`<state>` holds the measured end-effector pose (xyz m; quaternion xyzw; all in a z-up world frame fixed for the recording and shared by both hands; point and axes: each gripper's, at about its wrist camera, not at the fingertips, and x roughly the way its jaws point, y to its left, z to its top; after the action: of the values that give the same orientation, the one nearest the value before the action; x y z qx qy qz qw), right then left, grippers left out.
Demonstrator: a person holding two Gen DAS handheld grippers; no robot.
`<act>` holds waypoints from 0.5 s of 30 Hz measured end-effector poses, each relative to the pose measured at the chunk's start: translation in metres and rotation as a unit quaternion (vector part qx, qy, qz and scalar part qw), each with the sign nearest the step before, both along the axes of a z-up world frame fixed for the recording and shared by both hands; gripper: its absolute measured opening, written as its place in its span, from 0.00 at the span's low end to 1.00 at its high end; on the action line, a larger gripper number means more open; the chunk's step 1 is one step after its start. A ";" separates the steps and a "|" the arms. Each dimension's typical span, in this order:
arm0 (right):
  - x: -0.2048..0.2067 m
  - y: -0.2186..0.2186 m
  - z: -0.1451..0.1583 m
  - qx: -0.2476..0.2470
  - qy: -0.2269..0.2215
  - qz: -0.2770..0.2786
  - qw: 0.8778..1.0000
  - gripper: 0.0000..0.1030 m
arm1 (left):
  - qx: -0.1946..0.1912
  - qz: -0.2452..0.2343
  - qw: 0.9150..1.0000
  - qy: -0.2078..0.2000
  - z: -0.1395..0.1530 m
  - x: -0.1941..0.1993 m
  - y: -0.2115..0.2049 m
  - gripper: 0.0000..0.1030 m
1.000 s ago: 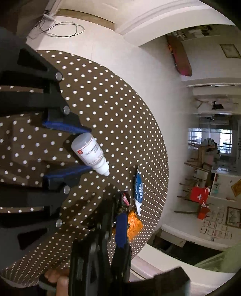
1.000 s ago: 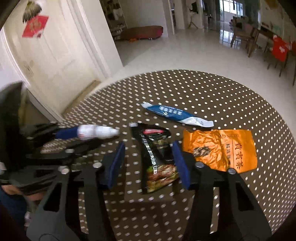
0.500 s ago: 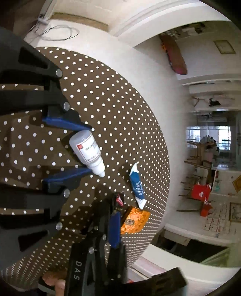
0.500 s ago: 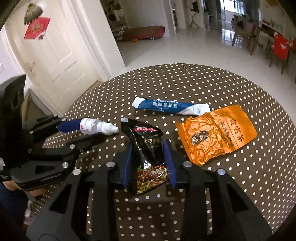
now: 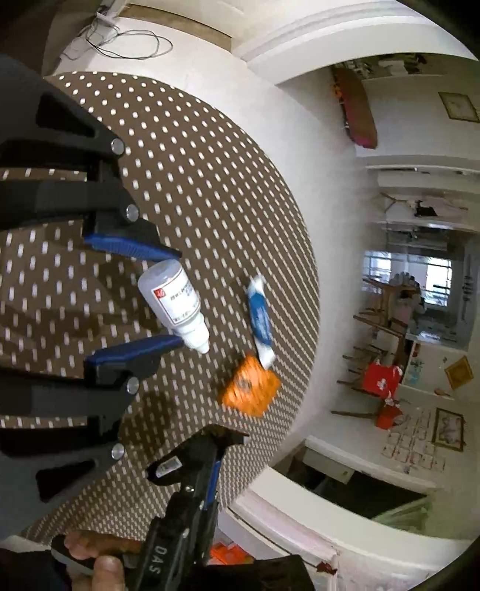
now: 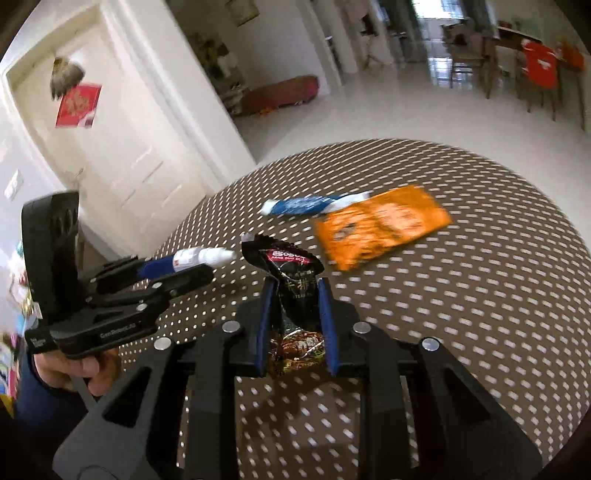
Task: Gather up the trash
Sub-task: 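Carry the bottle and black wrapper over the blue bucket and open both tools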
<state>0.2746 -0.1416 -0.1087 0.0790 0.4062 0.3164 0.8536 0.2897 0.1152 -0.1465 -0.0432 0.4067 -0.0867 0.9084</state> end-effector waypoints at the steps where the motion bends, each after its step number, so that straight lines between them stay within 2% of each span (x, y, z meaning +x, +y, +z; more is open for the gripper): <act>1: 0.000 -0.016 0.005 0.005 -0.003 -0.014 1.000 0.23 | -0.001 -0.004 1.000 -0.004 0.004 -0.001 -0.007 0.38; 4: -0.008 -0.057 0.016 0.022 -0.011 -0.055 0.998 0.23 | -0.004 -0.021 1.000 -0.016 0.016 -0.003 -0.033 0.38; 6: -0.020 -0.069 0.027 0.026 -0.017 -0.080 0.996 0.23 | -0.008 -0.035 0.999 -0.024 0.025 -0.005 -0.057 0.38; 9: -0.037 -0.116 0.036 0.040 -0.027 -0.125 0.991 0.23 | -0.015 -0.058 0.998 -0.033 0.036 -0.008 -0.092 0.38; 15: -0.078 -0.220 0.042 0.055 -0.039 -0.229 0.971 0.23 | -0.021 -0.117 0.992 -0.040 0.050 -0.008 -0.160 0.38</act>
<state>0.1961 -0.3612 -0.0664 0.2043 0.3260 0.1376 0.9127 0.2814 -0.0447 -0.0961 -0.0109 0.3708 -0.2026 0.9063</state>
